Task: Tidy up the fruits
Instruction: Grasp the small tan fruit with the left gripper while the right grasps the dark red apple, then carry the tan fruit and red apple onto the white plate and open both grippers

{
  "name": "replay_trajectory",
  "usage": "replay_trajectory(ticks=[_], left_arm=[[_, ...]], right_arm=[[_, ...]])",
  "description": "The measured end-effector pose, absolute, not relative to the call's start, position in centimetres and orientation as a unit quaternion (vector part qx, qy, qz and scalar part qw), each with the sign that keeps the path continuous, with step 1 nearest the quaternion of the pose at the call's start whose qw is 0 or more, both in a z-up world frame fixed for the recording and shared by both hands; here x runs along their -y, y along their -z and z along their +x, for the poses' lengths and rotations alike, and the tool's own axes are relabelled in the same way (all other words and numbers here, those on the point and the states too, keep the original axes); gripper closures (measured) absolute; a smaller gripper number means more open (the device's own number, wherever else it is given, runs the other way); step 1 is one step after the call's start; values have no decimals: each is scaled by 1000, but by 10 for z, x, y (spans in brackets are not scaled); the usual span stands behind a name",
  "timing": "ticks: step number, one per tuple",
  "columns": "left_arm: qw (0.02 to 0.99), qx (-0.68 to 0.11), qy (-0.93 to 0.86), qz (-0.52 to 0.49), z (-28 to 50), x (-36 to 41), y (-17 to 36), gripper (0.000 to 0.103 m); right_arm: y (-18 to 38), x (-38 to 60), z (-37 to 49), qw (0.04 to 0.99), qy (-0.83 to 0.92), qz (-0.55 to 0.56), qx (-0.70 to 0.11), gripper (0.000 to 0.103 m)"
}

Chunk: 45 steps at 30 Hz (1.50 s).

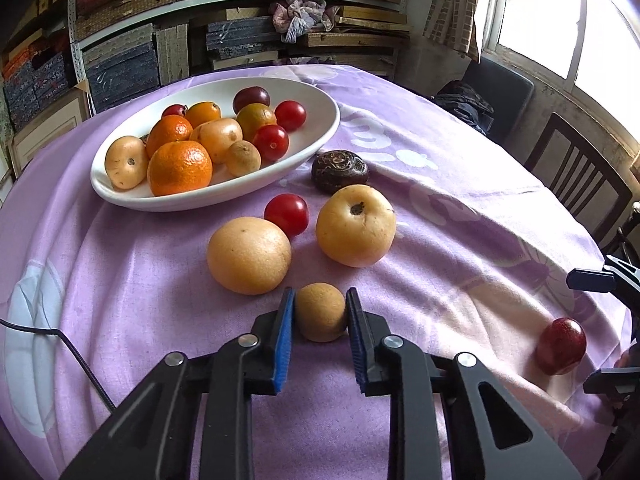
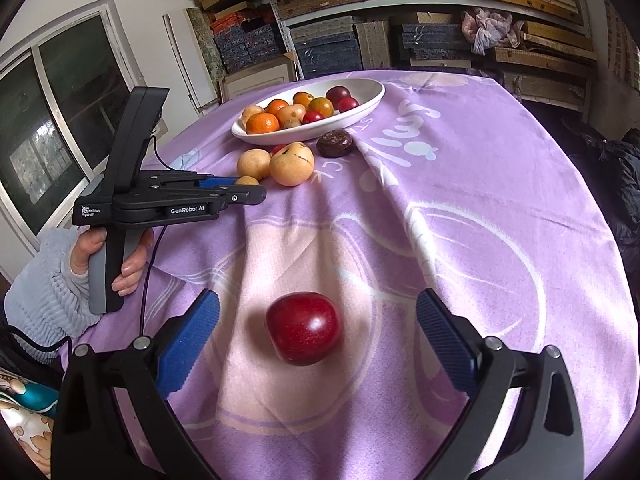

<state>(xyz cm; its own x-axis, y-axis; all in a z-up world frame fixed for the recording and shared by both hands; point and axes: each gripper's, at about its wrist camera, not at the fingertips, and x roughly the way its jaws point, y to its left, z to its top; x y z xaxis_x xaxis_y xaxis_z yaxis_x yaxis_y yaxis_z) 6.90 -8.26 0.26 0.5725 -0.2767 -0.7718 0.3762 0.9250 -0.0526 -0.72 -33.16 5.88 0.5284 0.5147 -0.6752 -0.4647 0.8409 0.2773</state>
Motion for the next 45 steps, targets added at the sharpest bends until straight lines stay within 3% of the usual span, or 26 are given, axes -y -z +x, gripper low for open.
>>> replay_trajectory(ticks=[8,9,12,18,22,34,45], left_arm=[[895,-411,157,72,48,59,-12,77],[896,-411,152,75,44,53,-12,77],[899,-409,132,78,34,38,-9,77],[903,-406,131,58,30,26,-9,77],[900,-408,136,63,29,32,-8,77],[895,-422,132,67,33,33,-4,77],[910,-386,116,100,19,42,-12,77]], right_arm=[[-65,326,-22,877,-294,18,-379,6],[-65,324,-24,876,-296,12,-380,9],[-65,318,-27,874,-299,-3,-382,41],[-61,313,-24,873,-291,-16,-391,46],[-59,307,-25,870,-291,-31,-396,60],[-50,296,-21,855,-296,-54,-422,62],[-54,305,-5,856,-300,-5,-420,62]])
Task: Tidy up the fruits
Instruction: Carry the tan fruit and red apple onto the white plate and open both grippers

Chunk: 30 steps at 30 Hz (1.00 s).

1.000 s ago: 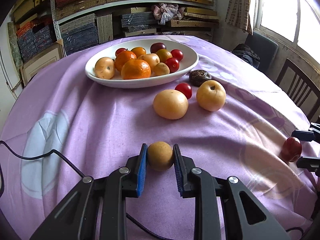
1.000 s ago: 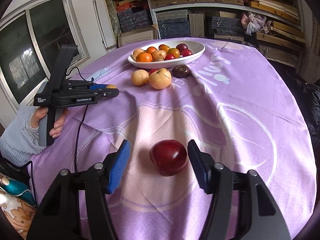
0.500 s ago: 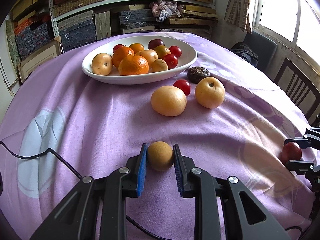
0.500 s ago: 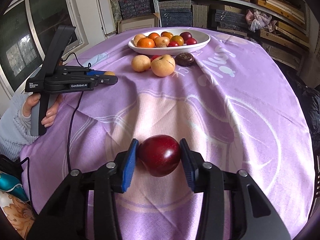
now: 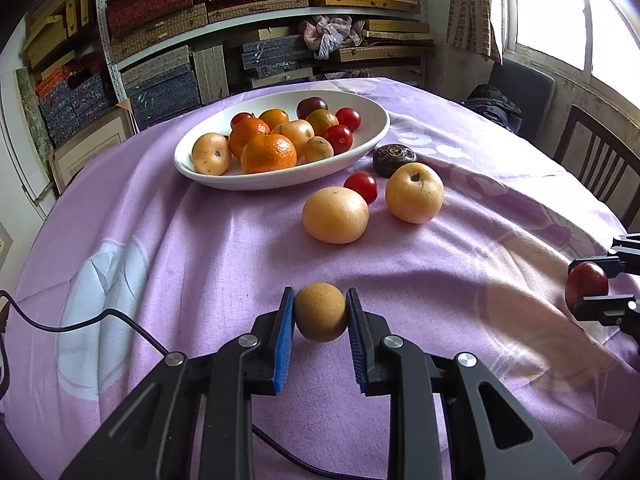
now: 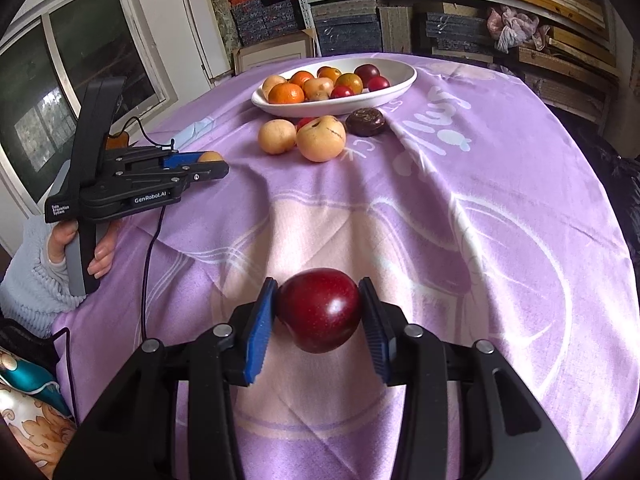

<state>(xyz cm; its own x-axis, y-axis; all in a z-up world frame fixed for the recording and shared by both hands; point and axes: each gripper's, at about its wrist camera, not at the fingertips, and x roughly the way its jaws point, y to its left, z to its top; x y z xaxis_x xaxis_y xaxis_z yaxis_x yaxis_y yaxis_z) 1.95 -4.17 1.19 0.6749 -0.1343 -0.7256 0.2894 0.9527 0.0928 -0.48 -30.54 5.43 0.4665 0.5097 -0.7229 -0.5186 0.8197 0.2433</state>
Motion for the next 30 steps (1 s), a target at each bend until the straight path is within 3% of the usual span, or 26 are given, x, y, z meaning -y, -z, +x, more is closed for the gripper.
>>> replay_trajectory(ticks=[17,30], left_arm=[[919,-365,105,105,12,44,-24,77],[931,-344,88,86,16,34,-58,77]], right_arm=[[-80,302,-3,872,-308,8,-380,62],[-140,300,4,894,-322,4,-310,62]])
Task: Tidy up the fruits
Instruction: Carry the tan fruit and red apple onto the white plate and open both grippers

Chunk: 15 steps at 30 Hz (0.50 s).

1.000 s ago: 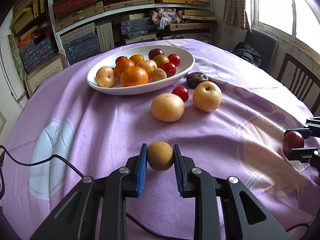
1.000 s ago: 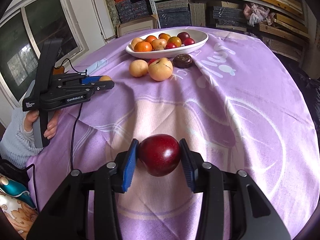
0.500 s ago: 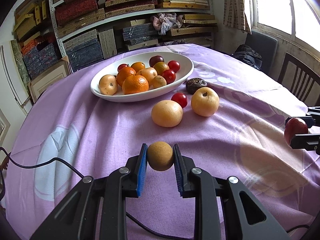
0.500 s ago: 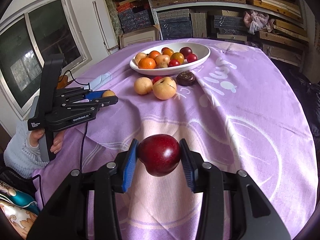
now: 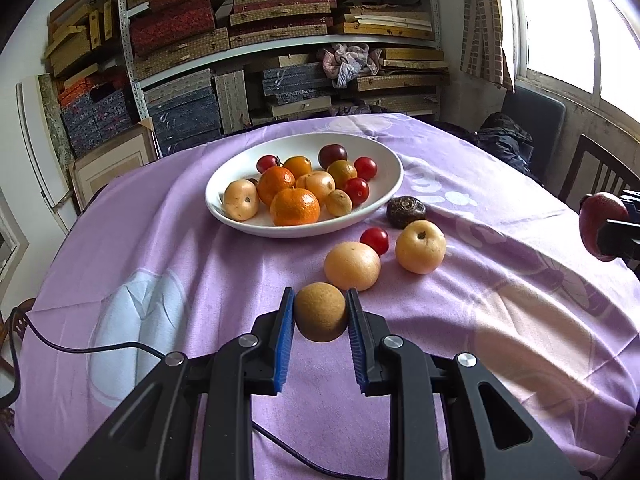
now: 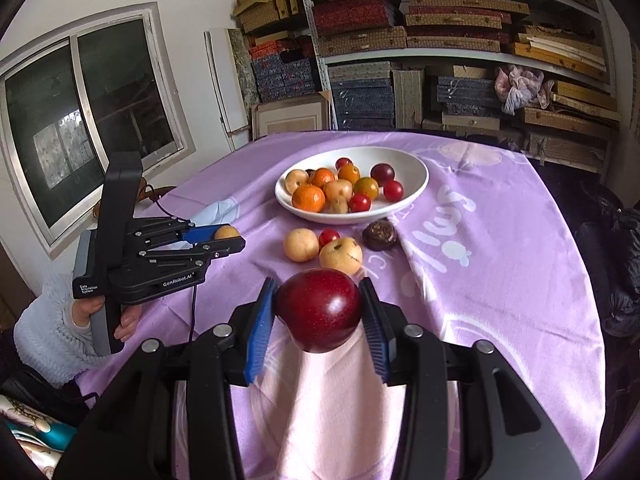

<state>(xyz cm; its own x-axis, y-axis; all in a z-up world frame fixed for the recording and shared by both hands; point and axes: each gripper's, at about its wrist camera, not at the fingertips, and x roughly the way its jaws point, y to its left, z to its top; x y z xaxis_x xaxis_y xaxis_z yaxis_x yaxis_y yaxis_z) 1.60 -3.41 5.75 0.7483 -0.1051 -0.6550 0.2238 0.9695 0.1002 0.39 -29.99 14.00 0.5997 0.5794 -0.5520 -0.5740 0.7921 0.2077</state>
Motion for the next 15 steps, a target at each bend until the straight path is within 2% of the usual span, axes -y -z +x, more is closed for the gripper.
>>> replay_trajectory(ticks=[8,15], left_arm=[[940,-329,65,64,34,11,-104,78],[948,-308,51,57,73,4,-150,78]], right_arm=[[-183,301,20,903,-330,12,-274,62],[-219,288,71,907,-332,20,-260,62]])
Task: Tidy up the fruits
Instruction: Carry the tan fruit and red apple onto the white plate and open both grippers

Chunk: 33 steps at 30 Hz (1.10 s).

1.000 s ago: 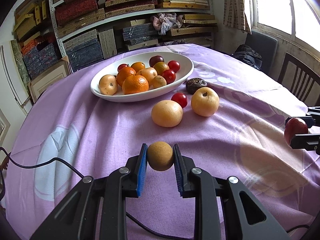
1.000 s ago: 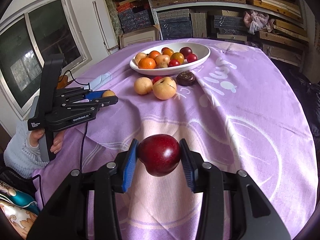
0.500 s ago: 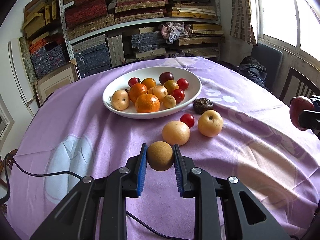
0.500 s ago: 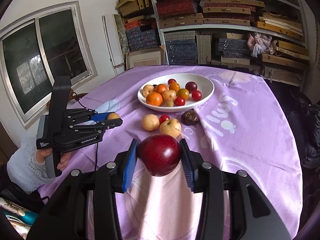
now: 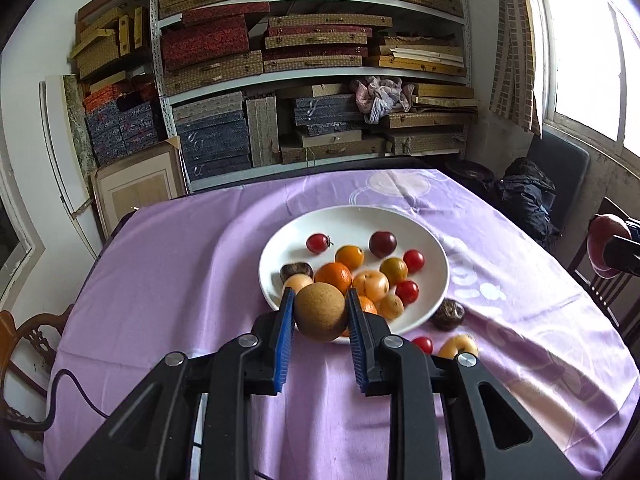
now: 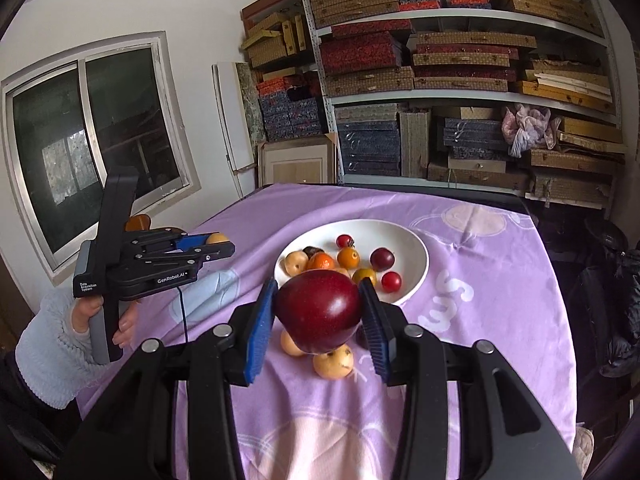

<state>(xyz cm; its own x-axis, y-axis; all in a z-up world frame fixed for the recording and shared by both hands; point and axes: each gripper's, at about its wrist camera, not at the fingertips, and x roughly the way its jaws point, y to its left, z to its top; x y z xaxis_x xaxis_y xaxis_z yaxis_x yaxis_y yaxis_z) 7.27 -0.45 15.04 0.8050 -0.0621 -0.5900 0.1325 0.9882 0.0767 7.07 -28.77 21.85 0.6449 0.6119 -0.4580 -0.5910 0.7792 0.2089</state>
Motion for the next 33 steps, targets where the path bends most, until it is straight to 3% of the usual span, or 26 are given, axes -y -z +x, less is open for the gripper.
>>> replay_trajectory(ticks=[7,17,25,26,28,33], left_arm=[[941,-333,45,30,149,5,-159,78],[914,-405,13,-8,255,-8,-91,78],[907,-421,11,-4,279,-10,-60,77],[908,-419,10,-2,279,-9,-60,75],[911,-413,6,0,276,-10,-61,56],[922,-386,-6,5,249,-17,-86,53]], right_arm=[[-220,254,151,900,-330,24,-284,62],[-129,198,256,874,-314,23,-371,62],[-93,177,283,870,-307,7,-386,61],[-92,176,284,872,-307,6,-382,60],[-95,177,284,875,-307,11,-376,51],[-130,193,261,885,-314,14,-343,51]])
